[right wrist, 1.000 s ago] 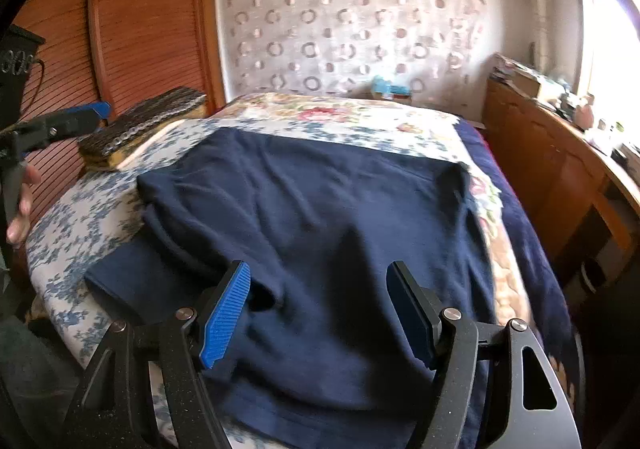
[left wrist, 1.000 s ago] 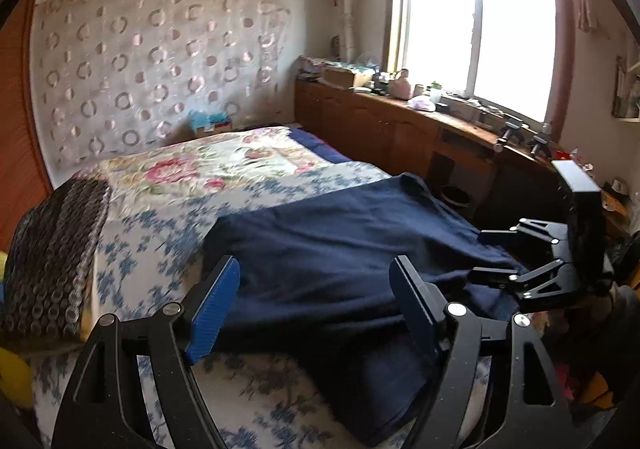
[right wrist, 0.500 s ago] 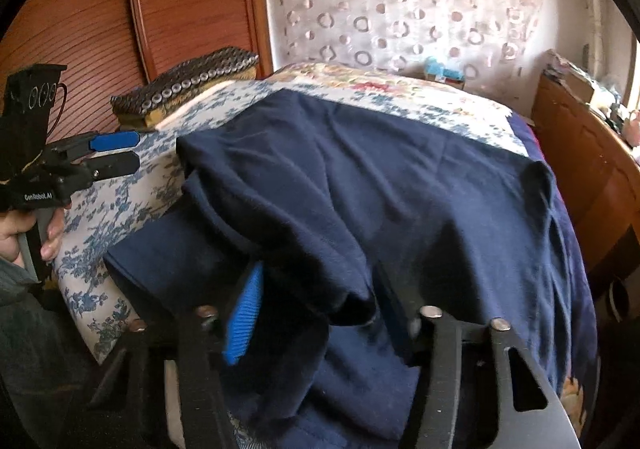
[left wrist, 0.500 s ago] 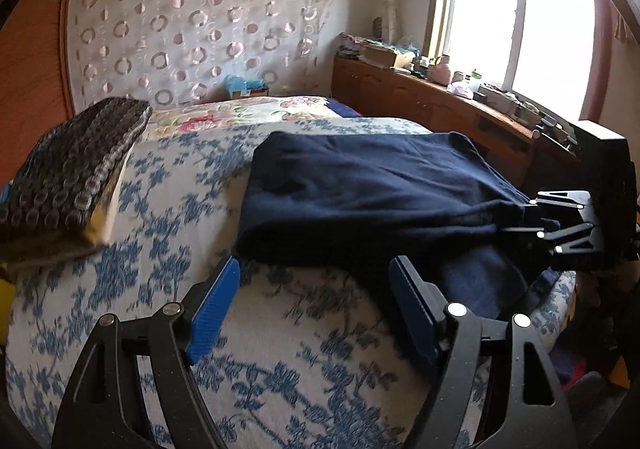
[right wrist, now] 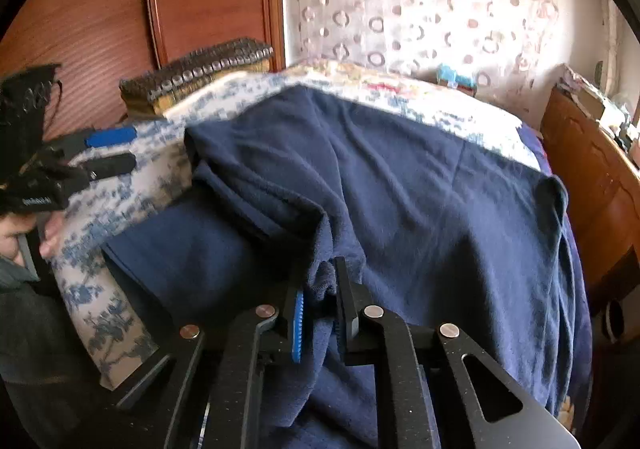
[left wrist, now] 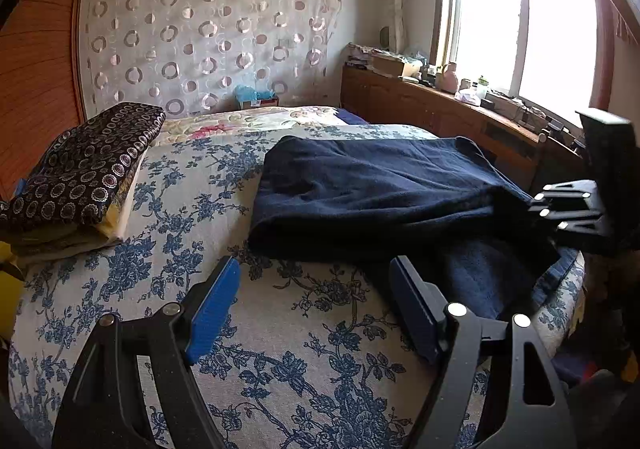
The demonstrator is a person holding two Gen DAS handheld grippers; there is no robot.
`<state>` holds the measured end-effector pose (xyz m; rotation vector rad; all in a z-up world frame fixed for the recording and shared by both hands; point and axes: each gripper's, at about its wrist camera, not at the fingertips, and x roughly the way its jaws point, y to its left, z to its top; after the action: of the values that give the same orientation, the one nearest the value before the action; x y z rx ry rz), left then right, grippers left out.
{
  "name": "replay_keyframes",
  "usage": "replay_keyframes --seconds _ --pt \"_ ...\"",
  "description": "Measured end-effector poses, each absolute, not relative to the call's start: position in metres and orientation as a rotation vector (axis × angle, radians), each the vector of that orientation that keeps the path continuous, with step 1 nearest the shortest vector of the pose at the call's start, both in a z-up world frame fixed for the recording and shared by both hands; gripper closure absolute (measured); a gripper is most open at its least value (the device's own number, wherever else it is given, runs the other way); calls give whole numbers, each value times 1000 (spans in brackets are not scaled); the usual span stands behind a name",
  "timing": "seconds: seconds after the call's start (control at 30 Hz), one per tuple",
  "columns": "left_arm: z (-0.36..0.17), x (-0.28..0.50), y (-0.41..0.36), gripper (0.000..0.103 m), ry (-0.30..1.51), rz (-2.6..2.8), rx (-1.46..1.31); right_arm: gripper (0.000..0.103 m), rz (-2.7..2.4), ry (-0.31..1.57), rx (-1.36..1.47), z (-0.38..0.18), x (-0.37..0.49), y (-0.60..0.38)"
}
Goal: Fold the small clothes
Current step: 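Grasp the shirt's other side with the right tool, then fold the held side over with the right tool and release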
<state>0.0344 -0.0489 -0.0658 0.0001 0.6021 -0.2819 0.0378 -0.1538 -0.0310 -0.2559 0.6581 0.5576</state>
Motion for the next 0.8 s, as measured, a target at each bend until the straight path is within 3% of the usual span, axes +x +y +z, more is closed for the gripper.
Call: replay_keyframes --seconds 0.47,0.8 --pt "-55 35 -57 25 586 -301 19 93 500 404 -196 43 -10 -183" --pt "-38 36 -76 25 566 -304 52 93 341 518 -159 20 -30 -239"
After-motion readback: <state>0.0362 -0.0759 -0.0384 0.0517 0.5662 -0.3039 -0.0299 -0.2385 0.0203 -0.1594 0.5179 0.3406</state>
